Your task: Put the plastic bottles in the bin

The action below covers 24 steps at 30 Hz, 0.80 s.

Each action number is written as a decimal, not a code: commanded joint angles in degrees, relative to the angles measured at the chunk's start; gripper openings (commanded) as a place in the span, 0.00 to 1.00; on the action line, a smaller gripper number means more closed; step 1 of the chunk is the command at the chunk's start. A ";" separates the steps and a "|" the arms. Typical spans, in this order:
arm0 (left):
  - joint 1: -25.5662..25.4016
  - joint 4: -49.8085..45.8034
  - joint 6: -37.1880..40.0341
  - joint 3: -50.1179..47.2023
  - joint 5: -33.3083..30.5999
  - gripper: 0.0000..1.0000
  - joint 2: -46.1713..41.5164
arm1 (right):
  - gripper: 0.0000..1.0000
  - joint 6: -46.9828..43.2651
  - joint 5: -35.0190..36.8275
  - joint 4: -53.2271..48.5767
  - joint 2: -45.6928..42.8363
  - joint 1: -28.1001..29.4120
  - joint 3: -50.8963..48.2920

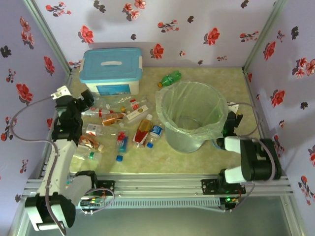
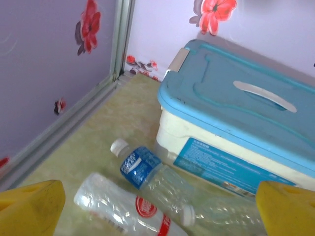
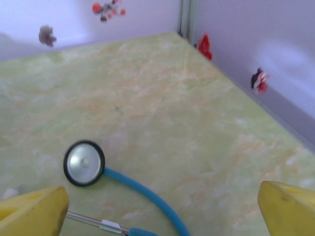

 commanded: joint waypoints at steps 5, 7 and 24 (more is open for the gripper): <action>2.70 -28.76 -19.27 0.65 8.91 0.99 -0.86 | 0.99 17.61 11.66 -44.24 -13.21 -2.00 12.97; 5.27 -28.82 -22.65 -2.51 12.64 0.99 -2.17 | 0.99 19.24 10.33 -54.13 -13.94 -3.10 16.83; 11.55 -40.47 -30.83 -10.80 6.91 0.92 -12.42 | 0.99 16.90 -5.03 -79.02 -32.86 -7.60 38.96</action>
